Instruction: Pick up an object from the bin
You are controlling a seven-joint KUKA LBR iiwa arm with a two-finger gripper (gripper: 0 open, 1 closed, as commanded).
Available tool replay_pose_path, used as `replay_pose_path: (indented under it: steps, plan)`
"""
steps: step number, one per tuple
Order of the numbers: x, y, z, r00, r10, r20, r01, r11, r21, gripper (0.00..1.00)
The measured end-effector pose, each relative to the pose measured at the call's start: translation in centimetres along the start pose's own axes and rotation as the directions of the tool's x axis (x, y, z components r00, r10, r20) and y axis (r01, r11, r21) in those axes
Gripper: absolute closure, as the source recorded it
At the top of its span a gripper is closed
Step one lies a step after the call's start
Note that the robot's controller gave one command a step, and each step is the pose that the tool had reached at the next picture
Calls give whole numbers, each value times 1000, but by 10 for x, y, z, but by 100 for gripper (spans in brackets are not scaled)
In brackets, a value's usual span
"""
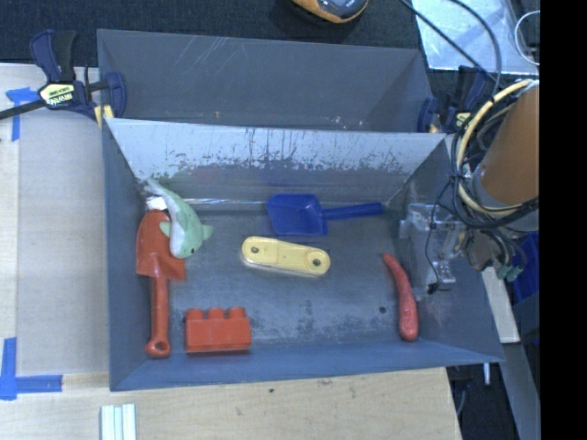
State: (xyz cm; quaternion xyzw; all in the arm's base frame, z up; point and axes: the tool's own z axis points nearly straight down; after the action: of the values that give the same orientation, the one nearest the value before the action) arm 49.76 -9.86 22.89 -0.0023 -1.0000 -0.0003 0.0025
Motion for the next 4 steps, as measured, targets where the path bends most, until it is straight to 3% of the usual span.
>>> replay_pose_path:
  steps: [1, 2, 3, 4]
  plan:
    - [-1, 1, -5, 1000, -5, 9, 5, 1000, 2, 0]
    - [-16, -20, 74, 943, -333, 10, 333, 943, 5, 0]
    - [-22, -53, 67, 738, -675, 9, 675, 738, 13, 0]
    - [-24, -46, 125, 604, -797, 7, 797, 604, 7, 0]
